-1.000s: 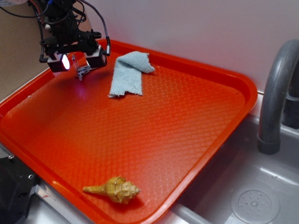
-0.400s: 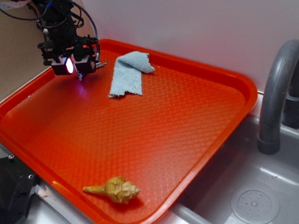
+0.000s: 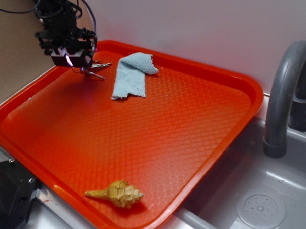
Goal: Grab the silver keys.
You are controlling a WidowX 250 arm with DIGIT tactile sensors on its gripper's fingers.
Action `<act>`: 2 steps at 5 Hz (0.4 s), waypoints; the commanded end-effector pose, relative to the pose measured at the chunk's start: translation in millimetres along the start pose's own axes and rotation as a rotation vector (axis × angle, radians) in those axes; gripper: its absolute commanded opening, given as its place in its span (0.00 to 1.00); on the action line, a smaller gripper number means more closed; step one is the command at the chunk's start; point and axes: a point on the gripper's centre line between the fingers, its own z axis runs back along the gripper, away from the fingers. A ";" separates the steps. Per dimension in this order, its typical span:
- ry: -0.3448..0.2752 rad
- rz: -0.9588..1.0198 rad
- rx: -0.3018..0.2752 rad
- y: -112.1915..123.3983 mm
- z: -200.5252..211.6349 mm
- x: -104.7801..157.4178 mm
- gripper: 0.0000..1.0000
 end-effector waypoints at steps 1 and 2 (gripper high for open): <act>-0.086 -0.467 -0.205 -41.8 131.8 -50.6 0.00; -0.088 -0.637 -0.223 -40.7 162.5 -70.3 0.00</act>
